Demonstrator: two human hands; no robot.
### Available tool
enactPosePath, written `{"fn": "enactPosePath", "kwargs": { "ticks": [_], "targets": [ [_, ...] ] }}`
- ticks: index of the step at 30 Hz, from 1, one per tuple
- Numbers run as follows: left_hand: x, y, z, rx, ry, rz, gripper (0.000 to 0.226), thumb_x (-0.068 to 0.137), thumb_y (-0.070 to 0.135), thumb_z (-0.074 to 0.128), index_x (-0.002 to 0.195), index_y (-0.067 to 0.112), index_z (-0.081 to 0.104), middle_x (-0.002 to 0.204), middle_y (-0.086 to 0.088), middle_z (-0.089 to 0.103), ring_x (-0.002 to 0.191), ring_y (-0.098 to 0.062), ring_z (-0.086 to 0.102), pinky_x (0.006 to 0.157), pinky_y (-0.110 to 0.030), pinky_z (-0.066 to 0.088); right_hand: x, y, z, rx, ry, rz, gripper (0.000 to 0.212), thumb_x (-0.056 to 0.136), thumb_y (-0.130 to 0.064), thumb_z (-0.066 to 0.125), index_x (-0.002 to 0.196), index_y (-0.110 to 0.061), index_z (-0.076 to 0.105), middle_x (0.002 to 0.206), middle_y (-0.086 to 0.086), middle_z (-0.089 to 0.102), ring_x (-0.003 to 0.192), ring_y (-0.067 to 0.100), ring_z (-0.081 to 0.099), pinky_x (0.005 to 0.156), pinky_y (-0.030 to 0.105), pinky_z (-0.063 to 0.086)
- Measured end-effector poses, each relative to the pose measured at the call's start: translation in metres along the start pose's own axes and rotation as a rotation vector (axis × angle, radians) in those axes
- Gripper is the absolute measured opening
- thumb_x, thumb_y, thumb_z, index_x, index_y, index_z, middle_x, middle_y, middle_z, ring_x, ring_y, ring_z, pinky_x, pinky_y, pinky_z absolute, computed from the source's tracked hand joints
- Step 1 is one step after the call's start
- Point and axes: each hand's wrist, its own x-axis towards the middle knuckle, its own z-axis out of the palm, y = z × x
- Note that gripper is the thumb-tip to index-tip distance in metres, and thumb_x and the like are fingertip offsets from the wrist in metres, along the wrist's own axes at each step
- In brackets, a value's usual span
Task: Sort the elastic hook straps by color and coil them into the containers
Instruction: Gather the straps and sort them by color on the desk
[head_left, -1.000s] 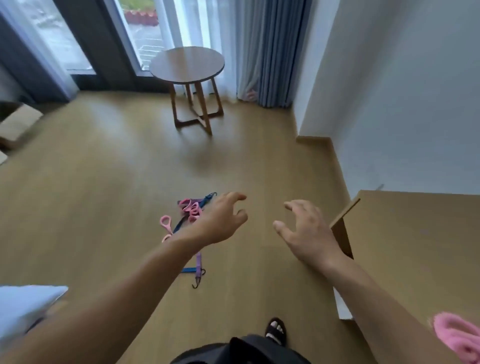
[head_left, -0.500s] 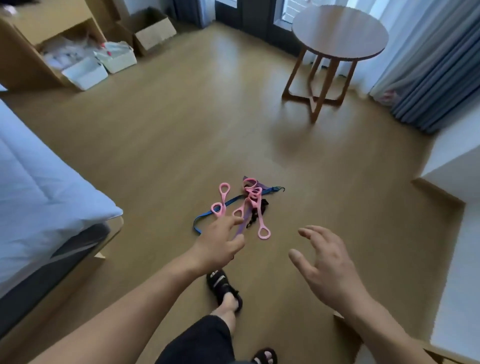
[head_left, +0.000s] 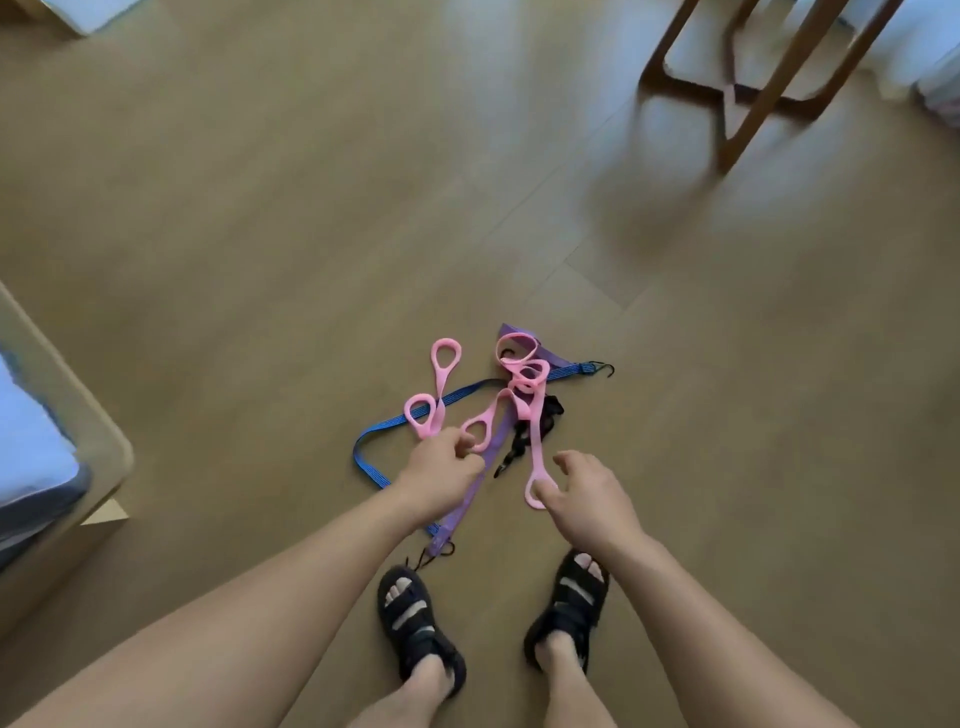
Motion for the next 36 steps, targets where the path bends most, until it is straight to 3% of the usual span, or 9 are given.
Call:
{"fn": "enactPosePath", "kwargs": {
  "ticks": [3, 6, 9, 16, 20, 26, 30, 32, 36],
  "targets": [
    [0.091, -0.022, 0.033, -0.013, 0.037, -0.068, 0.031, 0.097, 0.017, 0.052, 0.126, 0.011, 0.058, 0.125, -0.005, 0.062, 0.113, -0.022, 0.056, 0.092, -0.028, 0.044, 0.105, 0.031, 0.036, -0.037, -0.064, 0.048, 0.047, 0.094, -0.040, 0.049, 0.134, -0.017, 0.051, 0.135, 0.004, 0.053, 0.120, 0.025, 0.053, 0.091, 0.036, 0.044],
    [0.169, -0.058, 0.064, -0.020, 0.040, -0.123, 0.029, 0.096, 0.019, 0.052, 0.123, 0.015, 0.060, 0.121, -0.002, 0.063, 0.107, -0.021, 0.057, 0.083, -0.026, 0.041, 0.196, 0.056, 0.074, -0.046, -0.090, 0.076, 0.030, 0.093, -0.038, 0.049, 0.110, -0.015, 0.056, 0.116, 0.007, 0.059, 0.097, 0.027, 0.057, 0.074, 0.033, 0.042],
    [0.239, -0.105, 0.095, -0.086, 0.052, -0.147, 0.029, 0.096, 0.020, 0.054, 0.124, 0.018, 0.060, 0.116, 0.005, 0.059, 0.105, -0.016, 0.054, 0.083, -0.024, 0.038, 0.281, 0.075, 0.117, -0.019, -0.057, 0.070, 0.023, 0.092, -0.036, 0.052, 0.099, -0.014, 0.052, 0.104, 0.006, 0.059, 0.085, 0.026, 0.056, 0.065, 0.032, 0.039],
    [0.313, -0.168, 0.130, -0.224, 0.086, -0.131, 0.034, 0.095, 0.015, 0.056, 0.128, 0.015, 0.060, 0.124, 0.002, 0.063, 0.110, -0.022, 0.060, 0.099, -0.037, 0.049, 0.387, 0.087, 0.191, 0.063, 0.052, 0.144, 0.024, 0.091, -0.026, 0.059, 0.108, -0.009, 0.053, 0.098, 0.006, 0.058, 0.088, 0.029, 0.058, 0.072, 0.033, 0.044],
    [0.324, -0.179, 0.141, -0.279, 0.115, -0.086, 0.038, 0.094, 0.008, 0.055, 0.131, 0.012, 0.057, 0.115, 0.002, 0.063, 0.098, -0.015, 0.059, 0.089, -0.030, 0.047, 0.395, 0.094, 0.207, 0.047, 0.074, 0.185, 0.020, 0.089, -0.025, 0.054, 0.099, -0.009, 0.062, 0.096, 0.007, 0.064, 0.090, 0.030, 0.059, 0.074, 0.033, 0.045],
    [0.320, -0.178, 0.141, -0.257, 0.038, -0.113, 0.042, 0.094, 0.010, 0.057, 0.136, 0.011, 0.053, 0.118, 0.001, 0.060, 0.110, -0.015, 0.058, 0.098, -0.027, 0.044, 0.391, 0.100, 0.202, 0.005, -0.008, 0.110, 0.022, 0.085, -0.035, 0.058, 0.073, -0.017, 0.054, 0.084, 0.004, 0.058, 0.082, 0.029, 0.057, 0.062, 0.030, 0.039],
    [0.326, -0.180, 0.133, -0.209, 0.055, -0.103, 0.040, 0.093, 0.012, 0.057, 0.133, 0.016, 0.055, 0.121, 0.004, 0.061, 0.109, -0.012, 0.058, 0.095, -0.024, 0.043, 0.395, 0.096, 0.203, 0.079, 0.000, 0.092, 0.009, 0.081, -0.024, 0.065, 0.077, -0.019, 0.059, 0.085, -0.002, 0.064, 0.085, 0.022, 0.061, 0.065, 0.029, 0.040],
    [0.329, -0.180, 0.131, -0.209, 0.060, -0.070, 0.040, 0.093, 0.013, 0.058, 0.133, 0.018, 0.054, 0.123, 0.006, 0.060, 0.108, -0.009, 0.057, 0.092, -0.021, 0.042, 0.386, 0.085, 0.202, 0.211, 0.026, 0.021, 0.008, 0.082, -0.022, 0.065, 0.079, -0.023, 0.058, 0.078, -0.010, 0.063, 0.077, 0.014, 0.059, 0.063, 0.028, 0.040],
    [0.325, -0.173, 0.129, -0.375, 0.067, 0.009, 0.026, 0.095, 0.019, 0.060, 0.120, 0.023, 0.063, 0.106, 0.017, 0.069, 0.097, 0.002, 0.062, 0.086, -0.019, 0.047, 0.343, 0.058, 0.189, 0.742, -0.059, -0.100, 0.009, 0.079, -0.014, 0.071, 0.084, -0.018, 0.066, 0.071, -0.004, 0.071, 0.061, 0.006, 0.063, 0.056, 0.018, 0.047]
  ]
}}
